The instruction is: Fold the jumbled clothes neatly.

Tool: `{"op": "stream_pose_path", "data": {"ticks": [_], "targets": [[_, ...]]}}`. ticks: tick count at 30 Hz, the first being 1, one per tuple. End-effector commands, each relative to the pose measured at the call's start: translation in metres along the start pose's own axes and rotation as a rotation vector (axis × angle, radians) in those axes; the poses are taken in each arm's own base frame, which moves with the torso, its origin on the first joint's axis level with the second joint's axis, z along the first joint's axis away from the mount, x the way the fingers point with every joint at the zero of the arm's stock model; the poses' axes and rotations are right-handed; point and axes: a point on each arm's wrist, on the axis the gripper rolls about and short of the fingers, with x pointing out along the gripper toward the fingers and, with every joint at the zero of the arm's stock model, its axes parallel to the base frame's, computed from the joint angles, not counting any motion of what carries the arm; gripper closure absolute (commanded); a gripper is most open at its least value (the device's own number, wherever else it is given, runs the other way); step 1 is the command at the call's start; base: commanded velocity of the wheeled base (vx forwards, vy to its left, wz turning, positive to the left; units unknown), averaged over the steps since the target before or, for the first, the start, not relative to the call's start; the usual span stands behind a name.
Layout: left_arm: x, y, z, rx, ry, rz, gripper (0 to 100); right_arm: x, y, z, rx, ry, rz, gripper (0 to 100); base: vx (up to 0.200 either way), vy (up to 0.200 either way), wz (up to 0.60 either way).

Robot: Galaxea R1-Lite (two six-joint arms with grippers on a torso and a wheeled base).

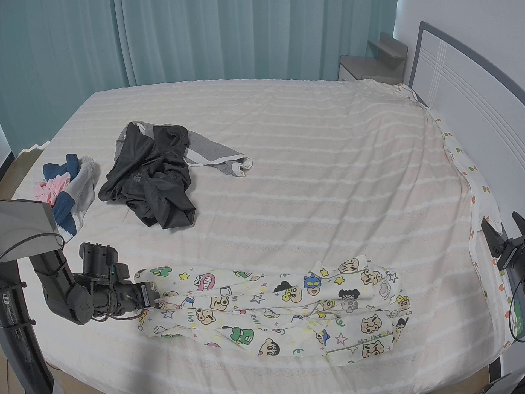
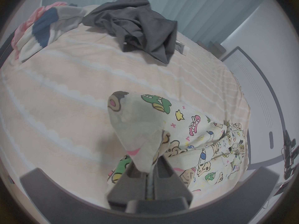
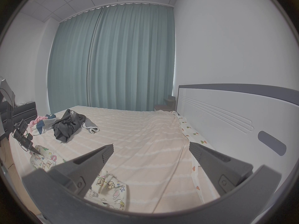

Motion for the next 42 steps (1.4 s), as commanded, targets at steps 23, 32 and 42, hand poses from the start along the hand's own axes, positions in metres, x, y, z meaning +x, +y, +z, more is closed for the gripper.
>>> {"op": "stream_pose_path", "data": {"ticks": [23, 32, 42], "targets": [[-0.089, 0.13, 0.037, -0.312, -0.293, 0.066, 100, -0.002, 0.0, -0.004, 0.004, 0.018, -0.001, 0, 0.0, 0.0, 0.0], [-0.106, 0.115, 0.047, -0.285, -0.323, 0.01, 100, -0.002, 0.0, -0.004, 0.004, 0.018, -0.001, 0, 0.0, 0.0, 0.0], [-0.135, -0.01, 0.073, -0.323, -0.188, -0.116, 100, -0.002, 0.0, -0.004, 0.006, 0.018, 0.0, 0, 0.0, 0.0, 0.0]]}}
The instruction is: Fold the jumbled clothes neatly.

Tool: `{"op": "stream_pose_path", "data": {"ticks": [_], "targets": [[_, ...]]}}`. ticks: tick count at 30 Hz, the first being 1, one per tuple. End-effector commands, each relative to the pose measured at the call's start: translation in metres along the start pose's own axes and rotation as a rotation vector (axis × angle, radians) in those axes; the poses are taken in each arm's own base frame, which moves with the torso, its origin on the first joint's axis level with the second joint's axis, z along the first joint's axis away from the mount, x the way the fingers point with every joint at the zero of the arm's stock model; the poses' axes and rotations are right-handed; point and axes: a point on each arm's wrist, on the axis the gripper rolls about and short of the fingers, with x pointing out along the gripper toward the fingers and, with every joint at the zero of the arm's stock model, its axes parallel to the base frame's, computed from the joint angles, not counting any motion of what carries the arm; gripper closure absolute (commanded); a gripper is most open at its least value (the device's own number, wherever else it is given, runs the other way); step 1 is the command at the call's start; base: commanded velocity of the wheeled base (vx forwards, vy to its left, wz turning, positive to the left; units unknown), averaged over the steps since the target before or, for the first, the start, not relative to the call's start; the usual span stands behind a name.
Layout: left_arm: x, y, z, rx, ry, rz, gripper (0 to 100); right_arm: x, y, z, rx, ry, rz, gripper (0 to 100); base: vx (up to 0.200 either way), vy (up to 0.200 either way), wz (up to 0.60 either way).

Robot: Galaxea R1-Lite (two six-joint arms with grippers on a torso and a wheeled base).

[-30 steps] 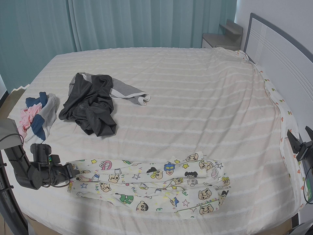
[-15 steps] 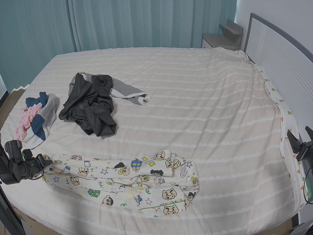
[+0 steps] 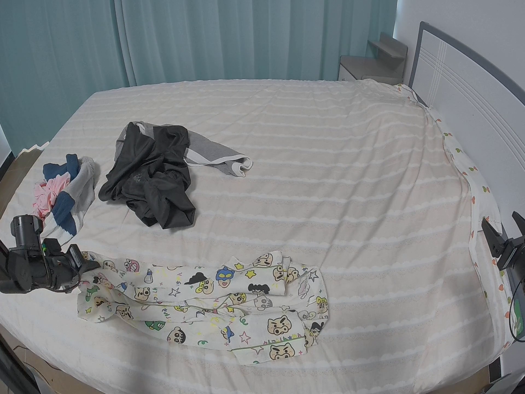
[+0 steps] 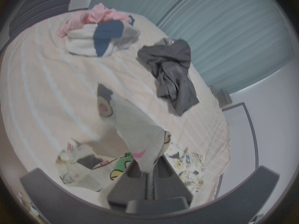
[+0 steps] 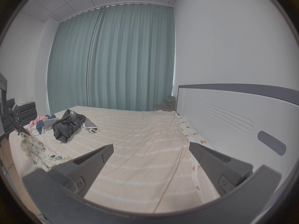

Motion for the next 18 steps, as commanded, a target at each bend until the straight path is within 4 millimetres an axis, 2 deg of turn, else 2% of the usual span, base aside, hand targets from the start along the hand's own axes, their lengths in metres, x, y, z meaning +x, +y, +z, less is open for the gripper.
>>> {"op": "stream_pose_path", "data": {"ticks": [1, 2, 3, 4, 6, 8, 9, 16, 17, 18], "targets": [[-0.025, -0.101, -0.016, 0.123, 0.041, -0.085, 100, -0.002, 0.001, -0.004, 0.004, 0.019, 0.002, 0, 0.0, 0.0, 0.0], [-0.023, -0.111, -0.023, 0.148, 0.056, -0.084, 100, -0.002, 0.001, -0.004, 0.004, 0.019, 0.002, 0, 0.0, 0.0, 0.0], [-0.022, -0.112, -0.024, 0.151, 0.056, -0.083, 100, -0.002, 0.001, -0.004, 0.004, 0.019, 0.002, 0, 0.0, 0.0, 0.0], [-0.016, -0.131, -0.036, 0.197, 0.062, -0.079, 100, -0.003, 0.001, -0.004, 0.004, 0.017, 0.002, 0, 0.0, 0.0, 0.0], [-0.01, -0.157, -0.051, 0.223, 0.062, -0.089, 100, -0.003, 0.001, -0.004, 0.003, 0.016, 0.002, 0, 0.0, 0.0, 0.0], [-0.006, -0.17, -0.059, 0.227, 0.063, -0.096, 100, -0.003, 0.0, -0.004, 0.003, 0.016, 0.0, 0, 0.0, 0.0, 0.0], [0.002, -0.189, -0.073, 0.229, 0.075, -0.106, 100, -0.003, 0.0, -0.004, 0.003, 0.016, 0.0, 0, 0.0, 0.0, 0.0], [0.041, -0.256, -0.134, 0.306, 0.094, -0.085, 100, -0.002, 0.0, -0.004, 0.005, 0.017, -0.001, 0, 0.0, 0.0, 0.0], [0.043, -0.258, -0.137, 0.303, 0.095, -0.086, 100, -0.002, 0.0, -0.004, 0.005, 0.017, -0.001, 0, 0.0, 0.0, 0.0], [0.053, -0.27, -0.152, 0.298, 0.099, -0.091, 100, -0.002, 0.0, -0.004, 0.005, 0.017, -0.001, 0, 0.0, 0.0, 0.0]]}}
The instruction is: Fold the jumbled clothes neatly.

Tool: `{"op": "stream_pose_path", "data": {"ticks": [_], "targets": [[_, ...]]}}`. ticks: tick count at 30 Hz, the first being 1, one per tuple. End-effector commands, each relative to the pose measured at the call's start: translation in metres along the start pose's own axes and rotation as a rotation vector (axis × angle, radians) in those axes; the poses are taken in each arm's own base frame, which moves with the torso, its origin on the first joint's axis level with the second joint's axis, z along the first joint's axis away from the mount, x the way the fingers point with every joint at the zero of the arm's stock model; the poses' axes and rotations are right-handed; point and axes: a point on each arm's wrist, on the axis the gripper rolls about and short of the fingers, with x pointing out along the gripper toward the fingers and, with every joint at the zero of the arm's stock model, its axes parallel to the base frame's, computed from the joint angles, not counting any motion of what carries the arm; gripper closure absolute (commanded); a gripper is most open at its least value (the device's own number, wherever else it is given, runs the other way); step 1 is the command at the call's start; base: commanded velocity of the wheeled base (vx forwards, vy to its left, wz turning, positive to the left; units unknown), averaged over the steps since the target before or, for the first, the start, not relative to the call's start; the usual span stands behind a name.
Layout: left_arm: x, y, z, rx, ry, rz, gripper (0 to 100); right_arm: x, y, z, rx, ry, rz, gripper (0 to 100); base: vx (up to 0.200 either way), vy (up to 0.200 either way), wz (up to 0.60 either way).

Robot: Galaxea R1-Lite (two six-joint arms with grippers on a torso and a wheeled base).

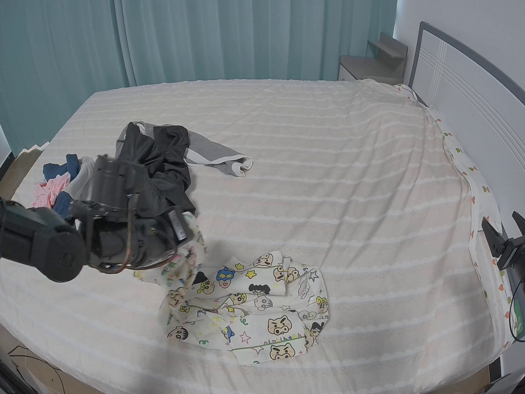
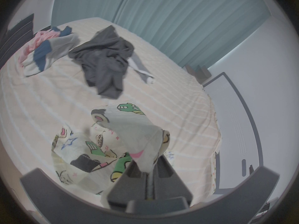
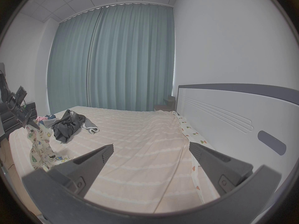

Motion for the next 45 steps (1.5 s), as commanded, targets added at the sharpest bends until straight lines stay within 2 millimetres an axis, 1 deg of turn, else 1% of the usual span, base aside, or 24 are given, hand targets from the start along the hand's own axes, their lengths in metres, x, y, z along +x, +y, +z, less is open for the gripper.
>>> {"op": "stream_pose_path", "data": {"ticks": [1, 3, 5, 6, 9, 11, 12, 14, 15, 18, 24, 28, 31, 32, 34, 36, 37, 38, 39, 40, 41, 43, 44, 45], "targets": [[0.05, -0.072, -0.041, 0.027, 0.035, -0.012, 100, -0.002, 0.0, -0.004, 0.003, 0.018, 0.0, 0, 0.0, 0.0, 0.0], [0.067, -0.089, -0.057, 0.042, 0.035, -0.015, 100, -0.002, 0.0, -0.004, 0.003, 0.018, 0.0, 0, 0.0, 0.0, 0.0], [0.068, -0.091, -0.058, 0.044, 0.034, -0.017, 100, -0.002, 0.0, -0.004, 0.003, 0.018, 0.0, 0, 0.0, 0.0, 0.0], [0.08, -0.102, -0.073, 0.043, 0.051, -0.026, 100, -0.002, 0.0, -0.004, 0.003, 0.018, 0.0, 0, 0.0, 0.0, 0.0], [0.088, -0.11, -0.086, 0.023, 0.072, -0.035, 100, -0.002, 0.0, -0.004, 0.003, 0.02, 0.0, 0, 0.0, 0.0, 0.0], [0.088, -0.11, -0.086, 0.023, 0.072, -0.035, 100, -0.002, 0.0, -0.004, 0.003, 0.02, 0.0, 0, 0.0, 0.0, 0.0], [0.092, -0.115, -0.091, -0.004, 0.072, -0.043, 100, -0.002, 0.0, -0.005, 0.004, 0.024, 0.0, 0, 0.0, 0.0, 0.0], [0.091, -0.118, -0.092, -0.008, 0.073, -0.05, 100, -0.002, 0.0, -0.005, 0.004, 0.026, 0.0, 0, 0.0, 0.0, 0.0], [0.09, -0.118, -0.094, -0.006, 0.077, -0.052, 0, -0.002, 0.0, -0.005, 0.004, 0.026, 0.0, 0, 0.0, 0.0, 0.0], [0.092, -0.119, -0.094, -0.009, 0.071, -0.053, 0, -0.002, 0.0, -0.005, 0.004, 0.026, 0.0, 0, 0.0, 0.0, 0.0], [0.098, -0.122, -0.086, -0.036, -0.041, -0.052, 0, -0.001, 0.0, -0.005, 0.004, 0.027, 0.0, 0, 0.0, 0.0, 0.0], [0.096, -0.121, -0.076, -0.054, -0.073, -0.061, 0, -0.001, 0.0, -0.006, 0.005, 0.03, 0.0, 0, 0.0, 0.0, 0.0], [0.079, -0.112, -0.043, -0.106, -0.159, -0.055, 0, -0.002, 0.001, -0.008, 0.009, 0.056, 0.009, 0, 0.0, 0.0, 0.0], [0.074, -0.108, -0.037, -0.116, -0.171, -0.049, 0, -0.002, 0.001, -0.009, 0.01, 0.063, 0.011, 0, 0.0, 0.0, 0.0], [0.047, -0.09, -0.02, -0.146, -0.189, -0.049, 0, -0.003, 0.004, -0.011, 0.017, 0.086, 0.037, 0, 0.0, 0.0, 0.0], [0.018, -0.068, -0.012, -0.163, -0.154, -0.072, 0, -0.004, 0.012, -0.009, 0.033, 0.077, 0.11, 0, 0.0, 0.0, 0.0], [0.018, -0.068, -0.012, -0.163, -0.154, -0.072, 0, -0.004, 0.012, -0.009, 0.033, 0.077, 0.11, 0, 0.0, 0.0, 0.0], [-0.005, -0.045, -0.01, -0.18, -0.122, -0.076, 0, -0.006, 0.024, -0.008, 0.073, 0.078, 0.2, 0, 0.0, 0.0, 0.0], [-0.016, -0.031, -0.009, -0.194, -0.109, -0.074, 0, -0.004, 0.033, -0.009, 0.096, 0.096, 0.266, 0, 0.0, 0.0, 0.0], [-0.023, -0.018, -0.01, -0.207, -0.097, -0.059, 0, -0.001, 0.043, -0.009, 0.107, 0.121, 0.324, 0, 0.0, 0.0, 0.0], [-0.023, -0.018, -0.01, -0.207, -0.097, -0.059, 0, -0.001, 0.043, -0.009, 0.107, 0.121, 0.324, 0, 0.0, 0.0, 0.0], [-0.032, 0.017, -0.019, -0.256, -0.065, -0.005, 0, 0.014, 0.065, -0.015, 0.123, 0.233, 0.39, 0, 0.0, 0.0, 0.0], [-0.032, 0.021, -0.02, -0.268, -0.063, 0.002, 0, 0.016, 0.068, -0.016, 0.126, 0.25, 0.4, 0, 0.0, 0.0, 0.0], [-0.033, 0.035, -0.024, -0.311, -0.057, 0.01, 0, 0.023, 0.081, -0.015, 0.151, 0.279, 0.445, 0, 0.0, 0.0, 0.0]]}}
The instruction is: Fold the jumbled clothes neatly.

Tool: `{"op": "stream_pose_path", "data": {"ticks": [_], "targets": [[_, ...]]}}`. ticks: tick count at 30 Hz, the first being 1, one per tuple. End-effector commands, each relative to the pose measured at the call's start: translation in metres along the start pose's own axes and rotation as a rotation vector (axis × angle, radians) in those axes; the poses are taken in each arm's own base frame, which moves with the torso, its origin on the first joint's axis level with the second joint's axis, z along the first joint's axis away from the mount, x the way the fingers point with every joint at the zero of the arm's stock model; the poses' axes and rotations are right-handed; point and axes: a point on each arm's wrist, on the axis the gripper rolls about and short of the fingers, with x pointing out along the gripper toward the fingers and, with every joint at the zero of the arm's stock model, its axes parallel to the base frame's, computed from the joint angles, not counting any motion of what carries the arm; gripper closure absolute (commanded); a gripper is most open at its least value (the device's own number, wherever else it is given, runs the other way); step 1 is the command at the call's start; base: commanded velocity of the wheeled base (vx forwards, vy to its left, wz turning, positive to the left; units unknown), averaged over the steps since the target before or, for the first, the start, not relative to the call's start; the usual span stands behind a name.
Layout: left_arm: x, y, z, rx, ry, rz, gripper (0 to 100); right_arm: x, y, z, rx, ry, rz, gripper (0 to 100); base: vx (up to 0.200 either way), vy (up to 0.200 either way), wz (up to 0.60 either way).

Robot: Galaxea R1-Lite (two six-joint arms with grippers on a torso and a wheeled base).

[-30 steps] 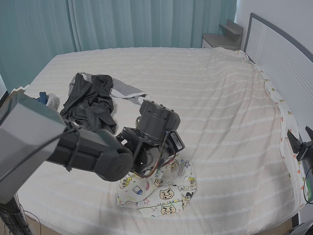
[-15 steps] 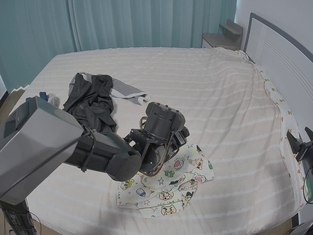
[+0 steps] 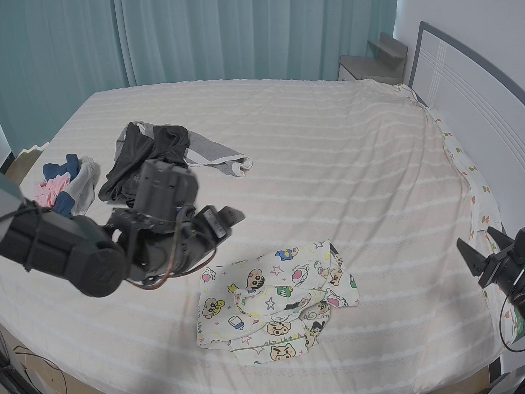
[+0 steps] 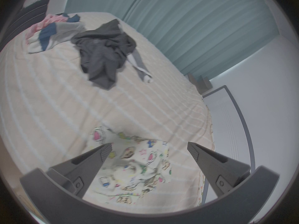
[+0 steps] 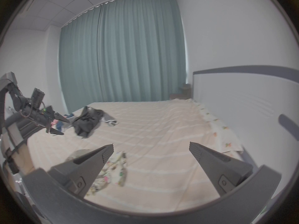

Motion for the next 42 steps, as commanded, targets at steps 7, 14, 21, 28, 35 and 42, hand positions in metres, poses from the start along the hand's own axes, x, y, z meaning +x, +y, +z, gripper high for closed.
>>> {"op": "stream_pose_path", "data": {"ticks": [7, 14, 21, 28, 35, 42], "targets": [[-0.059, 0.13, 0.011, -0.279, 0.061, -0.054, 0, 0.08, 0.113, -0.031, 0.142, 0.351, 0.385, 0, 0.0, 0.0, 0.0], [-0.028, 0.162, 0.0, -0.319, 0.059, -0.033, 0, 0.135, 0.193, -0.081, 0.039, 0.419, 0.357, 0, 0.0, 0.0, 0.0], [-0.021, 0.173, 0.006, -0.344, 0.023, -0.018, 0, 0.147, 0.262, -0.112, -0.038, 0.428, 0.404, 0, 0.0, 0.0, 0.0], [-0.022, 0.173, 0.005, -0.342, 0.025, -0.022, 0, 0.14, 0.298, -0.128, -0.104, 0.486, 0.448, 0, 0.0, 0.0, 0.0], [-0.023, 0.174, 0.004, -0.342, 0.031, -0.014, 0, 0.126, 0.314, -0.14, -0.171, 0.476, 0.461, 0, 0.0, 0.0, 0.0], [-0.022, 0.174, 0.002, -0.341, 0.037, -0.013, 0, 0.134, 0.322, -0.14, -0.324, 0.39, 0.432, 0, 0.0, 0.0, 0.0]]}}
